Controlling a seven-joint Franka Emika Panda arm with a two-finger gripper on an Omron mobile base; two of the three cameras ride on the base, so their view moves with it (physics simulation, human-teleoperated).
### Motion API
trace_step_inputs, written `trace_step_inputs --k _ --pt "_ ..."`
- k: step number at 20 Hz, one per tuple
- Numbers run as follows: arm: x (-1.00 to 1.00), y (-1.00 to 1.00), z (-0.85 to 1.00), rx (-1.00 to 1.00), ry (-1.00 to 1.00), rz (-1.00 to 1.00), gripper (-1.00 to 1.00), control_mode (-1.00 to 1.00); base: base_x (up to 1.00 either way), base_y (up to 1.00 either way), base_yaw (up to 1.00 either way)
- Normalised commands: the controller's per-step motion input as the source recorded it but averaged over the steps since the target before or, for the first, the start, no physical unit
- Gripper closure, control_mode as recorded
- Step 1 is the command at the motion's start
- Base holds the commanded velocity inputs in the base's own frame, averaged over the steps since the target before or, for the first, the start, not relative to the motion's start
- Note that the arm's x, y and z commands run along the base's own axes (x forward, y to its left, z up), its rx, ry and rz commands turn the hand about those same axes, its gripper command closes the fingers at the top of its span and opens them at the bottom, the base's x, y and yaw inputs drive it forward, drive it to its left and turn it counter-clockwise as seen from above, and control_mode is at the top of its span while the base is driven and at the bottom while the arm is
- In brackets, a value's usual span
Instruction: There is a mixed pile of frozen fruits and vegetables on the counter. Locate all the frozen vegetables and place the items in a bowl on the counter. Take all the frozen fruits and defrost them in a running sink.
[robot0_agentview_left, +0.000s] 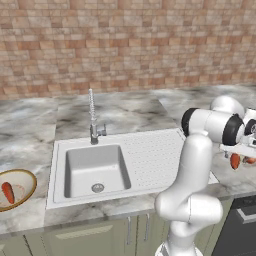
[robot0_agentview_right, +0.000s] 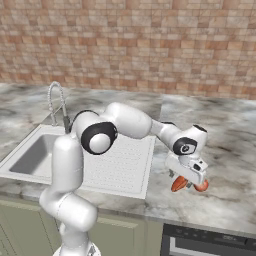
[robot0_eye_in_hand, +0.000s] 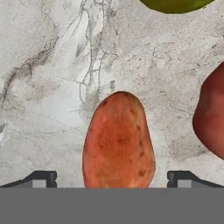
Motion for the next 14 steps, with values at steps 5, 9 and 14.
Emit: trace_step_inputs --k 5,9,14 --pt "0.0 -0.01 -0.32 0.0 0.01 -0.01 -1.0 -1.0 0.0 0.0 0.0" --pt "0.01 0.0 -0.07 0.0 0.0 0.0 1.0 -1.0 0.0 0.0 0.0" --pt "-0.01 0.01 0.0 0.0 0.02 -0.1 1.0 -1.0 0.0 0.0 0.0"
